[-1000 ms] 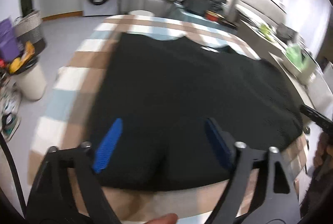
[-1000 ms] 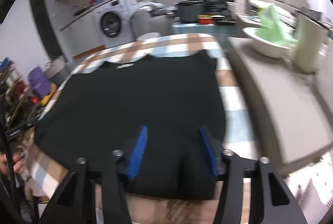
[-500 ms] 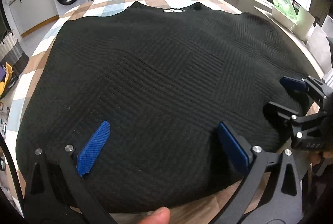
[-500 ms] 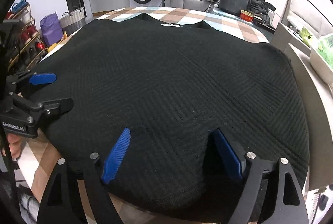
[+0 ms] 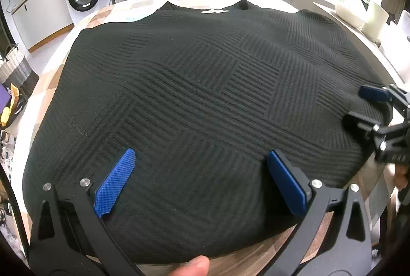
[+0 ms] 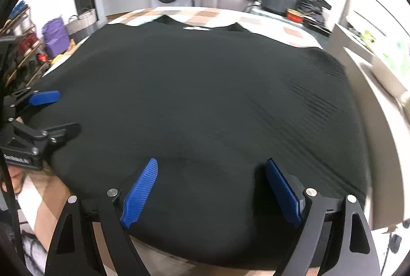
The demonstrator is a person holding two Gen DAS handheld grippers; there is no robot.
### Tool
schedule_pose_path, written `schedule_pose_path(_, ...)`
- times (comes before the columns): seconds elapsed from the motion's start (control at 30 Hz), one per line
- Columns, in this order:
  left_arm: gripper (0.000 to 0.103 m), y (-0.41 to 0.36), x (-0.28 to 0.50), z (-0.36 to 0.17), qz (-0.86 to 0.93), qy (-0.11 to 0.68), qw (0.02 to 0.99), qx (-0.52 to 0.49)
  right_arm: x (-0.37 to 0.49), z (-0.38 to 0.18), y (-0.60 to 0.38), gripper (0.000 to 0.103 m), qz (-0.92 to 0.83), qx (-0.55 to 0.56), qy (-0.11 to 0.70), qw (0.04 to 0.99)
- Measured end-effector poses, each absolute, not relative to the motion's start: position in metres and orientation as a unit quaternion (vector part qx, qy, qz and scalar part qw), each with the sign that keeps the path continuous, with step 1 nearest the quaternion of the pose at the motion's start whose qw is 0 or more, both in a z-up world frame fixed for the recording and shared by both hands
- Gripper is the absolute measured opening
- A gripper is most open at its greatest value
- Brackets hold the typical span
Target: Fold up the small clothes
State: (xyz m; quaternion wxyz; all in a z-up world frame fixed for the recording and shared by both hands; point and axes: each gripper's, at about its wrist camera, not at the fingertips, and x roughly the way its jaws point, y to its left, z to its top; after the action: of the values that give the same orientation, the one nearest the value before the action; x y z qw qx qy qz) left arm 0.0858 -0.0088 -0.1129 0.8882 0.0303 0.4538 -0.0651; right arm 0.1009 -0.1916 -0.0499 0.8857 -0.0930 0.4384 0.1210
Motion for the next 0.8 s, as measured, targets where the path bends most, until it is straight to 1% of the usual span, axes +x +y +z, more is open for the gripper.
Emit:
schedule_pose_path(0.17, 0.102, -0.009, 0.085, -0.114, -0.063, 0.449, 0.891, 0.03, 0.099, -0.044, -0.236, 0.087, 0.044, -0.099, 0.437, 0.893)
schedule_pose_path(0.3, 0.103, -0.008, 0.084, -0.114, -0.061, 0.448, 0.892, 0.03, 0.103, -0.04, -0.249, 0.087, 0.041, -0.09, 0.444, 0.891)
schedule_pose_path(0.43, 0.103, -0.008, 0.083, -0.114, -0.062, 0.448, 0.892, 0.03, 0.118, -0.028, -0.233, 0.087, 0.074, -0.063, 0.436, 0.895)
schedule_pose_path(0.57, 0.102, -0.007, 0.083, -0.114, -0.062, 0.447, 0.892, 0.029, 0.149, -0.025, -0.194, 0.087, 0.103, -0.059, 0.433, 0.893)
schedule_pose_path(0.7, 0.103, -0.007, 0.083, -0.114, -0.062, 0.447, 0.892, 0.03, 0.177, -0.037, -0.162, 0.087, 0.124, -0.062, 0.454, 0.88)
schedule_pose_path(0.8, 0.103, -0.008, 0.084, -0.114, -0.064, 0.448, 0.891, 0.031, 0.192, -0.05, -0.153, 0.088, 0.102, -0.087, 0.462, 0.876)
